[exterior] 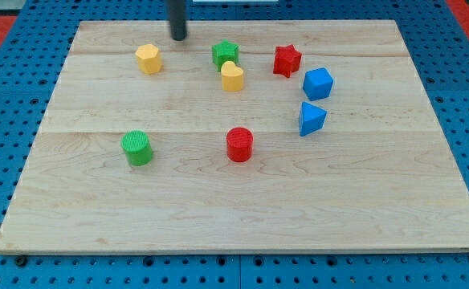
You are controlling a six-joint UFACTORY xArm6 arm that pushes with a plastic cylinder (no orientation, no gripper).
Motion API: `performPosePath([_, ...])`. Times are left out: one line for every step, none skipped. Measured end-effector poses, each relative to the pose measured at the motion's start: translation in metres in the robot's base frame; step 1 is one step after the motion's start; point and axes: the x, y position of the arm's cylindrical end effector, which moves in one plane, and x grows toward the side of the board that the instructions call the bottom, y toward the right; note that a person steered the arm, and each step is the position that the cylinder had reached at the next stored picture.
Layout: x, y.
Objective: Adjust the red circle green circle and the yellow hexagon to form a circle
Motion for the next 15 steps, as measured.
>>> performPosePath([0.032,-0.027])
performPosePath([0.069,0.013])
performPosePath([0.084,0.035])
performPosePath([0.087,-0.063])
performPosePath([0.152,-0.113])
performPosePath([0.224,-0.087])
performPosePath([0.287,-0.018])
performPosePath([0.290,-0.006])
performPosePath([0.238,0.002])
performPosePath([0.225,0.042])
performPosePath([0.229,0.063])
performPosePath([0.294,0.101])
performPosePath([0.278,0.128])
performPosePath([0.236,0.129])
performPosePath([0.226,0.135])
